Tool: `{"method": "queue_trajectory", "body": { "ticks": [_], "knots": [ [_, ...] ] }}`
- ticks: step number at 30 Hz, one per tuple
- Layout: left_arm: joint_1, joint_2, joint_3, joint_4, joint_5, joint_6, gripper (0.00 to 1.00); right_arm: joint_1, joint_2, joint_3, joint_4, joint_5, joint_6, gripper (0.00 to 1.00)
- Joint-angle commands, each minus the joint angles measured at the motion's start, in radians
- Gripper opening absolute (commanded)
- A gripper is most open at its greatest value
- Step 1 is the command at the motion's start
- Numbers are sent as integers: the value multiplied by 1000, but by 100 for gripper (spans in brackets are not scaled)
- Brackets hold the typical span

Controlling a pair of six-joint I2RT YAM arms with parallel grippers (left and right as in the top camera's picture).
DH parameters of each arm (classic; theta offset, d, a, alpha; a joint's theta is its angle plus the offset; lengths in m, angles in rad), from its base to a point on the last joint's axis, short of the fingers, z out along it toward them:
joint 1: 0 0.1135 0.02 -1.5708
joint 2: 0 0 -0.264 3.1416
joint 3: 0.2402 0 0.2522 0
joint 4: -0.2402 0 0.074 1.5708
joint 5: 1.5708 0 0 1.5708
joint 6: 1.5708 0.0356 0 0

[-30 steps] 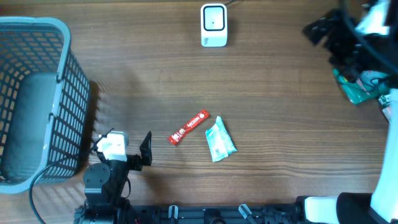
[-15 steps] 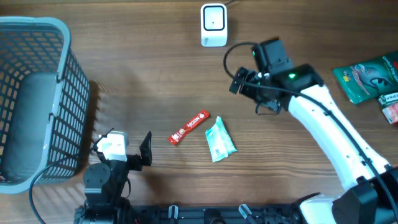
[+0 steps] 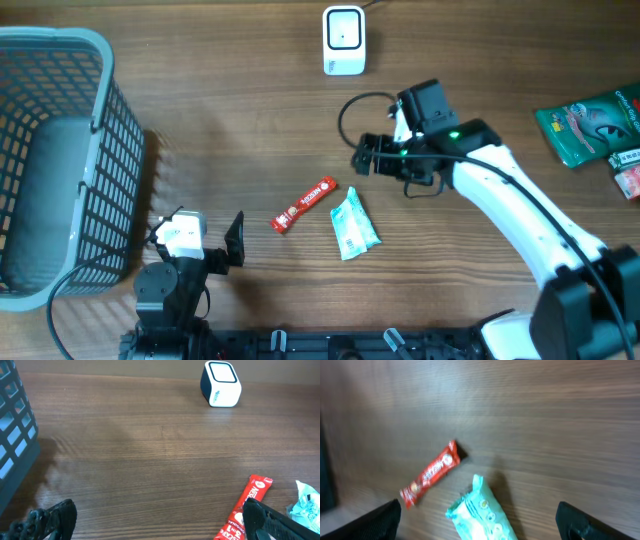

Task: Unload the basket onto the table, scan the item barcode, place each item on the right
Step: 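Lower the right gripper onto the mint-green wipes pack and grasp it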

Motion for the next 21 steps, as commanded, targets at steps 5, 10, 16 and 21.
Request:
{"method": "queue_trajectory", "body": {
  "ticks": [5, 10, 16, 21],
  "knots": [
    [-2, -5, 1, -2, 16, 15, 100, 5, 179, -107, 108, -298, -419, 73],
    [-2, -5, 1, -2, 16, 15, 100, 5, 227, -109, 77, -377, -576, 80],
    [-2, -5, 1, -2, 16, 15, 100, 5, 276, -132, 71, -438, -602, 72],
    [-2, -4, 1, -2, 15, 15, 100, 5, 280, -144, 56, -452, -625, 47]
  ]
}}
